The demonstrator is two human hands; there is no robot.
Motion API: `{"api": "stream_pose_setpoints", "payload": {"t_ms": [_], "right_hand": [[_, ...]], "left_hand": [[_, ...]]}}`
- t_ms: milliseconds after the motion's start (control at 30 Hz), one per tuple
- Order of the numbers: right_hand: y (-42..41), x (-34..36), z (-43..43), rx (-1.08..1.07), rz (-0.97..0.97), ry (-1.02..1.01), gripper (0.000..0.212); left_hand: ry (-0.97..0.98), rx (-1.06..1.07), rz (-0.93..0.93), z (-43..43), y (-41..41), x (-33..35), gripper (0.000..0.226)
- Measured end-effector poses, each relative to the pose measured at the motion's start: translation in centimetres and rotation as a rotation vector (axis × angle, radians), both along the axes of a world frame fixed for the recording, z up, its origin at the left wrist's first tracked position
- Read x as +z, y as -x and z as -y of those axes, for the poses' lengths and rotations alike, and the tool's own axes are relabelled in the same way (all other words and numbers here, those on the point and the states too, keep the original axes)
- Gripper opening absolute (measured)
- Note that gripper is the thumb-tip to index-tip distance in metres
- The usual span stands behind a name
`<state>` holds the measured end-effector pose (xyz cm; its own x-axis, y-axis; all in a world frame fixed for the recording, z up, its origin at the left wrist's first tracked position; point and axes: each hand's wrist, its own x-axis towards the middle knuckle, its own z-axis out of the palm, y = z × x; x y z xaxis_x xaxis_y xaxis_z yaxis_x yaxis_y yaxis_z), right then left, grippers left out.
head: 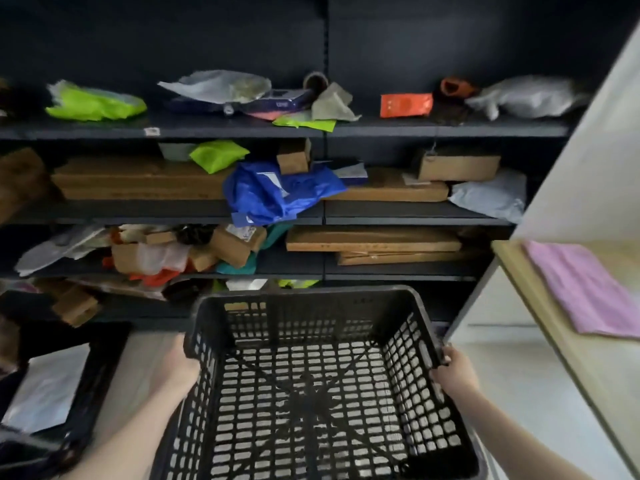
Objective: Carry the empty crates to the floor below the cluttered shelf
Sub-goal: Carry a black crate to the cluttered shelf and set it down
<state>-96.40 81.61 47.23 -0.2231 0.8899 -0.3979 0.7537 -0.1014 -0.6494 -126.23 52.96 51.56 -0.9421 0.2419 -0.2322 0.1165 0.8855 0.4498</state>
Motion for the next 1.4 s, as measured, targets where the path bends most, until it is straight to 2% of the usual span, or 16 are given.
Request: {"api": "stream_pose_setpoints", "payload": {"t_ms": [100,200,300,400,600,833,1033,1200,1400], "right_hand": [[1.0,-5.5,-5.4,-0.035,0.027,0.054,0.038],[2.8,-7.6,-9.0,-0.132,0.004,0.103,0.031],[4.2,-11.5,-13.0,-0.188,0.009,0.120,0.028],[5.8,-16.3,-16.5,-0.211,0.026,0.149,0.045],[9.1,-26.0,-21.8,-0.167,0.124,0.131,0.032],[13.0,-38.9,-26.3,-0.078,0.308,0.044,0.043],[15.5,-50.9,-28.4,-0.080,0.340,0.045,0.036],[16.8,-57.4,-29.2,-0.094,0.380,0.031,0.039],[16.9,-61.4,-29.0,-0.102,0.423,0.022,0.037]], "left_hand": [[-0.003,0.000,0.073,-5.2,3.4,-5.8,0.015],[0.030,0.034,0.219,-10.0,5.6,-10.7,0.015],[0.071,0.020,0.282,-14.4,6.6,-13.5,0.034],[0.113,0.013,0.340,-18.3,9.1,-18.9,0.047],[0.095,0.013,0.290,-25.3,11.6,-29.5,0.032],[0.109,0.004,0.309,-30.1,15.6,-43.9,0.027],[0.121,0.020,0.284,-32.1,18.3,-55.5,0.028],[0.123,0.035,0.289,-32.8,19.3,-61.7,0.027],[0.072,0.047,0.314,-33.6,19.6,-65.5,0.028]]}}
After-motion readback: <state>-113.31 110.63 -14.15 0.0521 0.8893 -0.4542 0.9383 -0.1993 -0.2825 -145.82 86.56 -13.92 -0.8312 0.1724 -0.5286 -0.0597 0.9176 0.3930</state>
